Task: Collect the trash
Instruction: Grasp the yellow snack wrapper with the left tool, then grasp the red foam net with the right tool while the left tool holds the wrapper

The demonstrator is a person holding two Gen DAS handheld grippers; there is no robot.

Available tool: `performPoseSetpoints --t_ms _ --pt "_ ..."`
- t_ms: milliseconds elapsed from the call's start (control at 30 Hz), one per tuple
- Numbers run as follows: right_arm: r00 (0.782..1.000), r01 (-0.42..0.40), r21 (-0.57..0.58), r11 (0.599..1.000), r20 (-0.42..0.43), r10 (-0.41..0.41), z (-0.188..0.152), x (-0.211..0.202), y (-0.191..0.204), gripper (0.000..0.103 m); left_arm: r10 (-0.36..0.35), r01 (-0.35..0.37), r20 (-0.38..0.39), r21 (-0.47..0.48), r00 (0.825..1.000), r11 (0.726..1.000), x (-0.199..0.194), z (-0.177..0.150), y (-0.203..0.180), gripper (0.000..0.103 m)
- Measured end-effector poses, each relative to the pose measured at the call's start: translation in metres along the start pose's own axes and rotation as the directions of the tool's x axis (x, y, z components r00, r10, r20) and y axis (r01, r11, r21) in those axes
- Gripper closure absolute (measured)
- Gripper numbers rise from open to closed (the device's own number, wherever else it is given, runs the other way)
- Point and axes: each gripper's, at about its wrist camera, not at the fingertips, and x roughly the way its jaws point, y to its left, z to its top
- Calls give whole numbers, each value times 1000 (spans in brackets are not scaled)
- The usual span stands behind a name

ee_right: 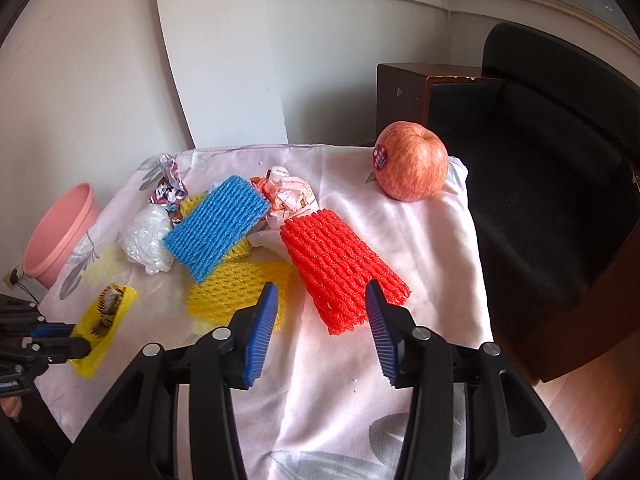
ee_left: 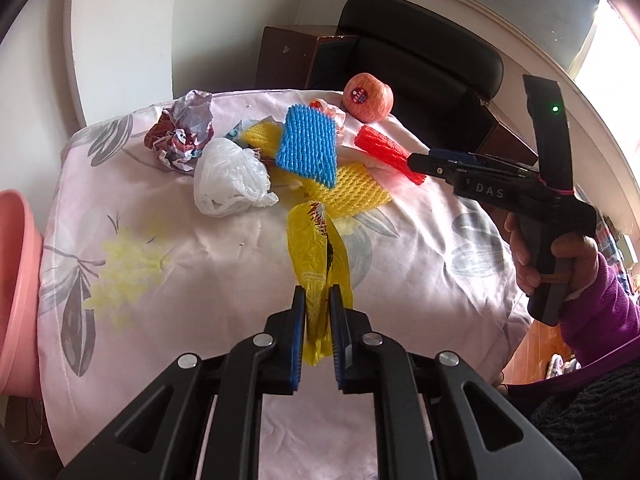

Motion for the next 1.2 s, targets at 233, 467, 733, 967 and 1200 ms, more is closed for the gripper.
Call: performPoseSetpoints --t_ms 233,467,733,967,1200 --pt "999 22 -9 1000 -33 -22 -5 24 -7 59 18 -18 21 -38 1000 999 -7 -1 6 92" --pt "999 13 15 1000 -38 -13 -12 17 -13 90 12 -11 36 -48 999 999 -8 2 6 92" --pt "998 -53 87 995 41 50 -2 -19 -22 91 29 -24 89 -59 996 998 -18 9 7 92" --pt "982 -173 99 980 99 163 23 -34 -6 91 114 -101 164 -85 980 991 -35 17 19 92" --pt "957 -283 30 959 78 280 43 -20 40 91 242 -200 220 -196 945 960 -55 22 49 92"
